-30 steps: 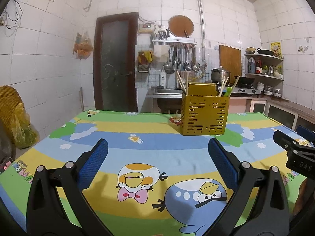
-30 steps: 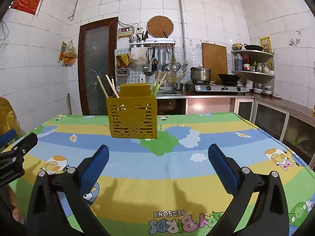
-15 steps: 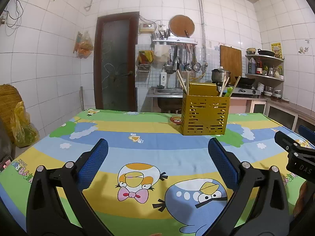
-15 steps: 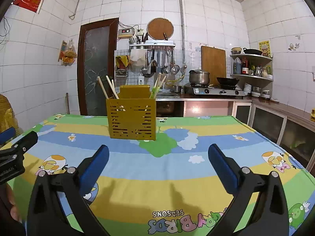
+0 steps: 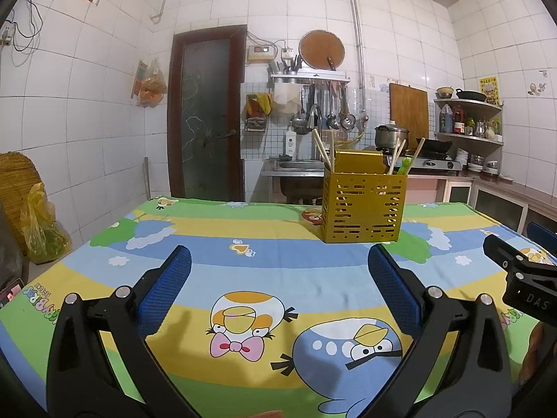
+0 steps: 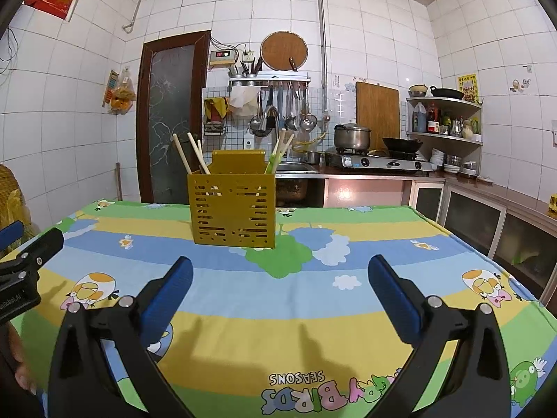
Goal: Organize utensils
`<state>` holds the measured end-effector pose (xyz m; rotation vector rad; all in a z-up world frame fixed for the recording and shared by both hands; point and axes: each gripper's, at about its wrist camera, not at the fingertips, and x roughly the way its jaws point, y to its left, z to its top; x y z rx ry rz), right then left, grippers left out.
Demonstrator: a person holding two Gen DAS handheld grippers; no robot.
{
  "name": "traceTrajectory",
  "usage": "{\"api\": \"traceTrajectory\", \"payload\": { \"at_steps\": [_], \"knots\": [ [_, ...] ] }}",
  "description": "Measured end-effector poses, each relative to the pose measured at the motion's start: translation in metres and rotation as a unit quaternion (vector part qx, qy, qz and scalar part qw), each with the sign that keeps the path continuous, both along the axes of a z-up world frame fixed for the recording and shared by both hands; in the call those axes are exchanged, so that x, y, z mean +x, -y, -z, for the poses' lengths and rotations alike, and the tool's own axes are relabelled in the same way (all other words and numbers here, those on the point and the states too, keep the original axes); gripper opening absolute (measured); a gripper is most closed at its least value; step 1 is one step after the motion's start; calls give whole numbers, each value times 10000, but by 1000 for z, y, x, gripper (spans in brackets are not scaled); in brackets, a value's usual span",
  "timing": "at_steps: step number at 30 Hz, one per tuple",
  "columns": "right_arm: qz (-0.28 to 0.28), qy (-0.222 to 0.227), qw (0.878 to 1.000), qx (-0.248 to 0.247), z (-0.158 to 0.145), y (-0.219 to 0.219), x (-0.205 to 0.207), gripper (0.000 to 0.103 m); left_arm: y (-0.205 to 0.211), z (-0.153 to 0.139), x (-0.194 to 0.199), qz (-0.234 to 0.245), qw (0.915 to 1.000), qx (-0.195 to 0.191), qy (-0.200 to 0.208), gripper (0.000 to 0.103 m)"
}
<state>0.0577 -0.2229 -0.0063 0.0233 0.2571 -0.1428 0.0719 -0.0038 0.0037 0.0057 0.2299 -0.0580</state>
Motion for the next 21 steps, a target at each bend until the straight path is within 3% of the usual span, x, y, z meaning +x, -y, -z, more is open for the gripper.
{"api": "traceTrajectory", "payload": {
  "at_steps": [21],
  "knots": [
    [9, 2, 10000, 4, 0, 1, 1, 98, 2, 3, 1, 137, 9999, -79, 6, 98]
  ]
}}
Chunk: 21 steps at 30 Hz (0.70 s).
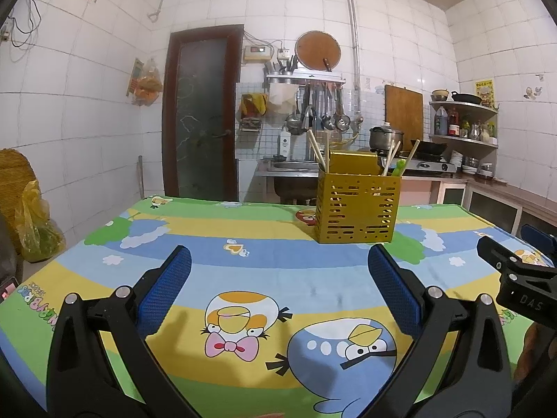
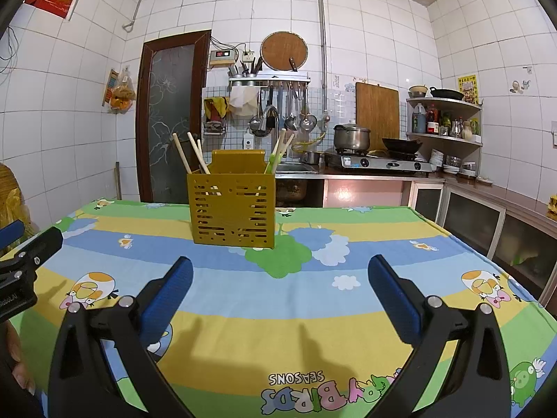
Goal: Organize utensils
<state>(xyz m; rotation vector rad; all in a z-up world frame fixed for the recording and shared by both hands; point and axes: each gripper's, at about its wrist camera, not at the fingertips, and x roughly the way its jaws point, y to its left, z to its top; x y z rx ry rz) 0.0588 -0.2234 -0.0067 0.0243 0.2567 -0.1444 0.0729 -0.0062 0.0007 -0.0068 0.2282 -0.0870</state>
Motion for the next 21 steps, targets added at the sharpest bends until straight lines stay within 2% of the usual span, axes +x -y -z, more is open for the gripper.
{"api": "traceTrajectory", "payload": {
  "at_steps": [21],
  "knots": [
    [29, 7, 10000, -24, -1, 2, -1, 98, -1, 3, 0, 66, 10000, -36, -42, 98]
  ]
}}
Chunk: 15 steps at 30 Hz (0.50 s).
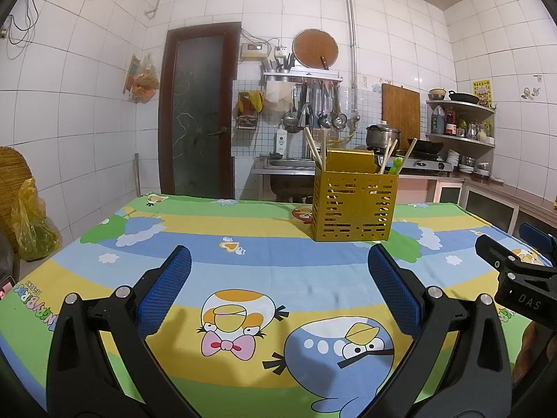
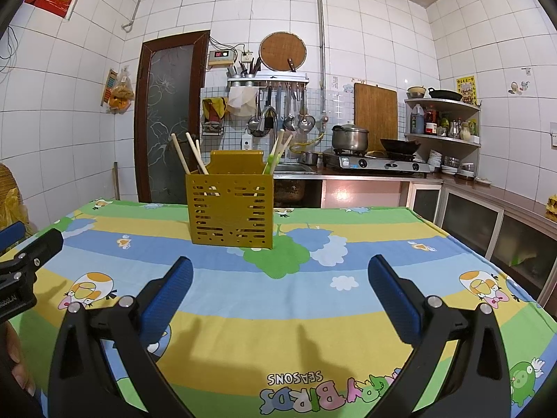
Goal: Organize utensils
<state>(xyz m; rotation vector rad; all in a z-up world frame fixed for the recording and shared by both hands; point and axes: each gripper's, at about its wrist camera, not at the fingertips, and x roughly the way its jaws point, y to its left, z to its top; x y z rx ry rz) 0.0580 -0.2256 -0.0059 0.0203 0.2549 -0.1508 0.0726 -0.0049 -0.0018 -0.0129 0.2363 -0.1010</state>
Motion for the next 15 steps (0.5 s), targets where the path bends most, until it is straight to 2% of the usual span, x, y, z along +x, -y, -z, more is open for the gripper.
{"api": "traceTrajectory", "payload": {
  "at_steps": [15],
  "knots": [
    [10, 4, 10000, -7, 0, 0, 0, 98, -1, 0, 1, -3, 10000, 3, 11, 98]
  ]
}}
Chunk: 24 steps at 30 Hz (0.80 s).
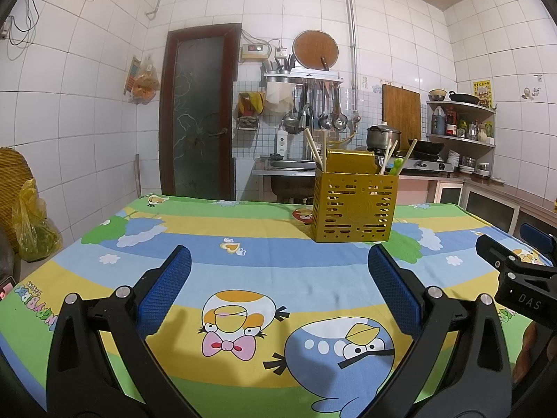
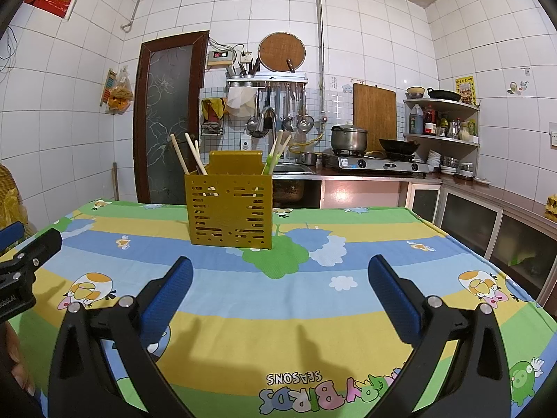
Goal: Organize utensils
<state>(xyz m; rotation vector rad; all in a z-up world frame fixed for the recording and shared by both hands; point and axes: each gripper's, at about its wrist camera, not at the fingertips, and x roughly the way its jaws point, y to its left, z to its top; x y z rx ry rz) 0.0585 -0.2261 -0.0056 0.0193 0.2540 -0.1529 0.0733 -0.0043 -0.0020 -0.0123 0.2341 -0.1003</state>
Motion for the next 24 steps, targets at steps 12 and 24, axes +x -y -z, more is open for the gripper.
{"api": "traceTrajectory", "payload": {
  "at_steps": [12, 24],
  "knots": [
    [10, 6, 10000, -4, 0, 1, 0, 98, -1, -2, -1, -9, 10000, 7, 25, 98],
    [13, 6, 10000, -6, 0, 0, -1, 98, -1, -1, -1, -6, 10000, 12, 23, 98]
  ]
}}
